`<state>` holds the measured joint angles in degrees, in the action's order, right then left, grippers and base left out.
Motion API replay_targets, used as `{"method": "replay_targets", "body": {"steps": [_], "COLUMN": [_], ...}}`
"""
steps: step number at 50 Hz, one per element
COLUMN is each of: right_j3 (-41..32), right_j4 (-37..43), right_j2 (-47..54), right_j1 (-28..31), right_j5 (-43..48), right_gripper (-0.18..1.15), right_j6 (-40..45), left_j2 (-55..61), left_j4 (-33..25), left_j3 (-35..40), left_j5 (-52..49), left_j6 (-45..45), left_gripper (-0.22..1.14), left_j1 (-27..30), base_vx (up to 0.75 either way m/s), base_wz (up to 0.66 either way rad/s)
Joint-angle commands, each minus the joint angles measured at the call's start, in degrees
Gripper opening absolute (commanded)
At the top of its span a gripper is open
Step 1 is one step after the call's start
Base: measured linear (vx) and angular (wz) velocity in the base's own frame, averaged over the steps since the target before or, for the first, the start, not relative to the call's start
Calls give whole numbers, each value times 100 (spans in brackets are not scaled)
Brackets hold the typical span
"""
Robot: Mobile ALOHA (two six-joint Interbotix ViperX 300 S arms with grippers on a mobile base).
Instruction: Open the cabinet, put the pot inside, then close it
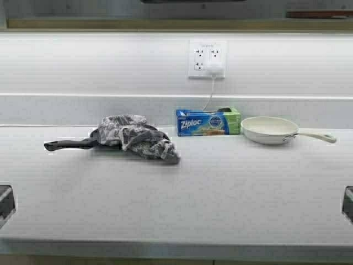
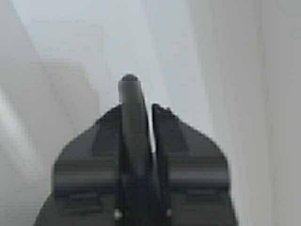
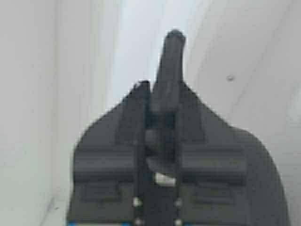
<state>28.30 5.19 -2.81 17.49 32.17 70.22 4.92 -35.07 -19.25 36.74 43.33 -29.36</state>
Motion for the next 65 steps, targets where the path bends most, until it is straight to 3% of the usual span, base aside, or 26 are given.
{"method": "replay_targets", "body": {"steps": [1, 36, 41, 46, 53, 56, 65], "right_j3": [-378, -422, -299, -220, -9, 62, 176], "right_j4": [-114, -97, -26, 97, 176, 290, 334], "right_j2": [105, 589, 563, 563, 510, 492, 457], "right_j1": [246, 132, 132, 132, 44, 0, -123], "right_j5": [26, 44, 70, 255, 870, 914, 923], "right_gripper": [7, 7, 13, 42, 105, 108, 104], "right_j6": [-26, 211, 229, 202, 255, 211, 167], "left_j2": [62, 686, 686, 686, 668, 659, 615], "left_j4": [202, 176, 88, 53, 44, 35, -18], "left_j3": [413, 791, 721, 633, 492, 466, 360], "left_j5": [-53, -79, -26, 193, 756, 844, 1046], "left_j6": [0, 536, 668, 861, 1002, 1020, 1116], "left_gripper": [2, 2, 6, 27, 90, 109, 100], "left_j1": [-308, -281, -272, -272, -272, -272, -220], "base_vx": [12, 7, 4, 3, 0, 0, 0], "base_wz": [-1, 1, 1, 1, 0, 0, 0]}}
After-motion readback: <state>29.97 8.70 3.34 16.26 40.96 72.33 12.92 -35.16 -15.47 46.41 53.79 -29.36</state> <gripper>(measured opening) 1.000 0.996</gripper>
